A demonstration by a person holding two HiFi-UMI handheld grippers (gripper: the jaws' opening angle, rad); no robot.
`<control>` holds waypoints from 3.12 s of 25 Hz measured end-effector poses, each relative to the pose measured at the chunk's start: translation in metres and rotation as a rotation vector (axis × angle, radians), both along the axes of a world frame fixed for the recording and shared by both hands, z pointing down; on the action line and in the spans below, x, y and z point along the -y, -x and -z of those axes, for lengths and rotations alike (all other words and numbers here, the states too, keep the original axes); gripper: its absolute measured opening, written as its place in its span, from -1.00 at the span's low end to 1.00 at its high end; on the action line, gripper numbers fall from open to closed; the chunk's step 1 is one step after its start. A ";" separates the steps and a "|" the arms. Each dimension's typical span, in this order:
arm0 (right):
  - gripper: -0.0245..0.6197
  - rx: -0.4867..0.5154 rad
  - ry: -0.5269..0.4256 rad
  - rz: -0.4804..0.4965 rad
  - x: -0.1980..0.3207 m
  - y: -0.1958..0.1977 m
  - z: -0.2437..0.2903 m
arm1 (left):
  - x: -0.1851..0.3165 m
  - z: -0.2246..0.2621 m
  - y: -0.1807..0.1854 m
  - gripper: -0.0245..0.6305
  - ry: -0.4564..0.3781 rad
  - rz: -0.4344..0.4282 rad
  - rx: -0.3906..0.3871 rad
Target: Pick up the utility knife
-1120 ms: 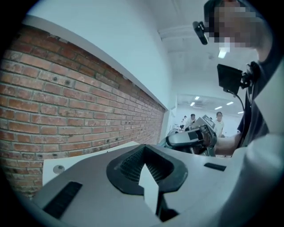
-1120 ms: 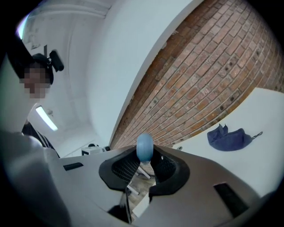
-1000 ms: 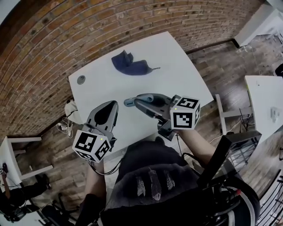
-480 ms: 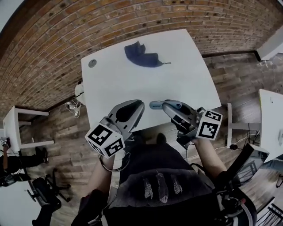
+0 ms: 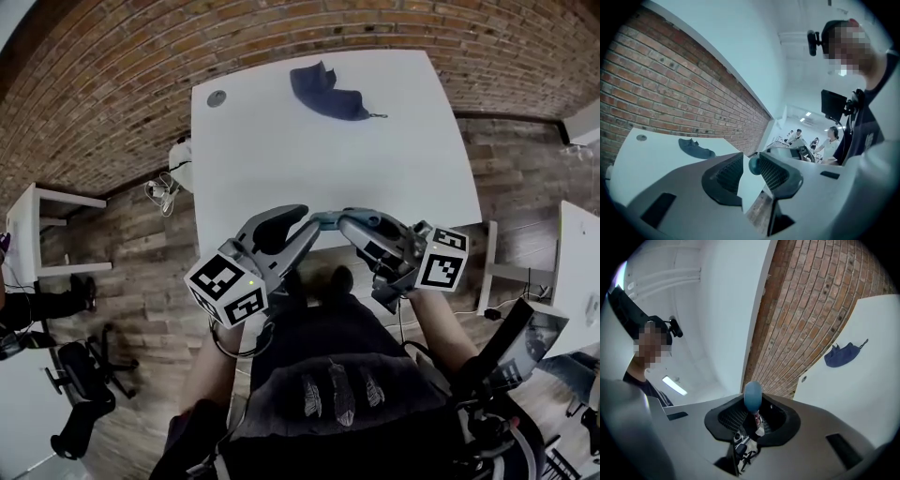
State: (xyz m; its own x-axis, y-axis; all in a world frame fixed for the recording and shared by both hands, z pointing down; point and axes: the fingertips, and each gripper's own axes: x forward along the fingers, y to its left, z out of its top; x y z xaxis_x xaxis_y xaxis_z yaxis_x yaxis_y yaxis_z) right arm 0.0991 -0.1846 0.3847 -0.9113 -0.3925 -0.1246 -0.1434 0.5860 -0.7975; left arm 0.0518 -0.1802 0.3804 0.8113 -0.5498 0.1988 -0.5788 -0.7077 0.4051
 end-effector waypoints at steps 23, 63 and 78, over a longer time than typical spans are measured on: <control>-0.70 -0.134 -0.095 -0.066 -0.029 0.168 0.029 | -0.029 0.023 0.164 -0.72 -0.083 -0.123 -0.182; -0.70 0.018 -0.111 -0.107 -0.104 -0.019 0.030 | -0.105 0.035 0.003 -0.69 -0.036 -0.110 -0.123; -0.70 -0.194 -0.096 -0.207 -0.117 -0.033 0.006 | -0.131 0.027 0.018 -0.93 -0.049 -0.072 -0.058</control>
State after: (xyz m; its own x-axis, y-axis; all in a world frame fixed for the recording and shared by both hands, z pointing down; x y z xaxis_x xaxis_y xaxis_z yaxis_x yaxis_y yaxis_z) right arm 0.1324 -0.0677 0.3786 -0.8237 -0.5670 -0.0009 -0.4121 0.5997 -0.6860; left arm 0.0338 -0.0487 0.3534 0.8584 -0.4975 0.1249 -0.5025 -0.7665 0.3999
